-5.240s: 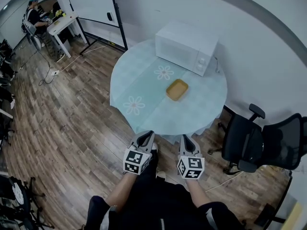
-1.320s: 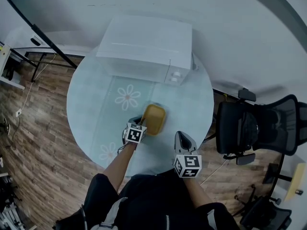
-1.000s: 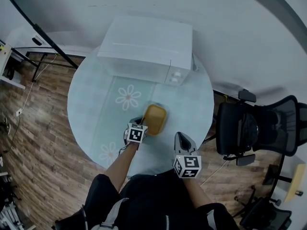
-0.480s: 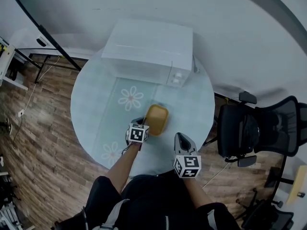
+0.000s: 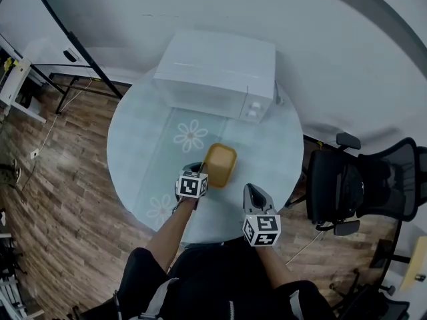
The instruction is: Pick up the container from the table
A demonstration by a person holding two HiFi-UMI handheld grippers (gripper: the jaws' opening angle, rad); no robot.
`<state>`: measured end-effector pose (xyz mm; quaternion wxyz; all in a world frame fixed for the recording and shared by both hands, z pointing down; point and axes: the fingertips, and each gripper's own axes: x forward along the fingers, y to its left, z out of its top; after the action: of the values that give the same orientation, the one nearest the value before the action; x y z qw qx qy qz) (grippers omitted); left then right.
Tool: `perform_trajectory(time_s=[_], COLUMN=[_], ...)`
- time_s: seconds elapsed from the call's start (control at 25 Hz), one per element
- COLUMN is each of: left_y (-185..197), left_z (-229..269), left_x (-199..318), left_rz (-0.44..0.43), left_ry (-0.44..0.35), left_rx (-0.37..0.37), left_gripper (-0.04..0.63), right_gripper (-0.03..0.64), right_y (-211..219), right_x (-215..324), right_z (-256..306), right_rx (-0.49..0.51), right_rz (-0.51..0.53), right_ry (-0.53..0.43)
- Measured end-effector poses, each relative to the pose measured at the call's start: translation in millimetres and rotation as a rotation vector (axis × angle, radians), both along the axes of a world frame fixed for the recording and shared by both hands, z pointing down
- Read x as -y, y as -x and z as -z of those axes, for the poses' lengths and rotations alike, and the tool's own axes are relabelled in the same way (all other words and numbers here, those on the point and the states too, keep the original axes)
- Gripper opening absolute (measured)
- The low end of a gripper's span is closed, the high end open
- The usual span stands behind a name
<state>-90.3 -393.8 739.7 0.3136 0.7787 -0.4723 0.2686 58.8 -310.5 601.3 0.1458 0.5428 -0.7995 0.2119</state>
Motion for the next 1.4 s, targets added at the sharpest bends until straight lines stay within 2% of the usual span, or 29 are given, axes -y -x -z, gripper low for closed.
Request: perform_trajectory(time_s=[0.8, 1.4], left_y=[57.3, 74.4], left_z=[70.8, 94.3], left_x=[-50.9, -73.7], left_rz=[0.063, 0.064], left_ry=[-0.093, -0.123], left_rx=[-0.026, -0.023], left_gripper=[0.021, 0.021], right_gripper=[0.025, 0.023], right_y=[58.5, 72.3], right_x=[-25.8, -36.0], right_z=[12.8, 11.7], right_rx=[0.021, 0.027], right_rz=[0.149, 0.164], right_ry=[-0.048, -0.045])
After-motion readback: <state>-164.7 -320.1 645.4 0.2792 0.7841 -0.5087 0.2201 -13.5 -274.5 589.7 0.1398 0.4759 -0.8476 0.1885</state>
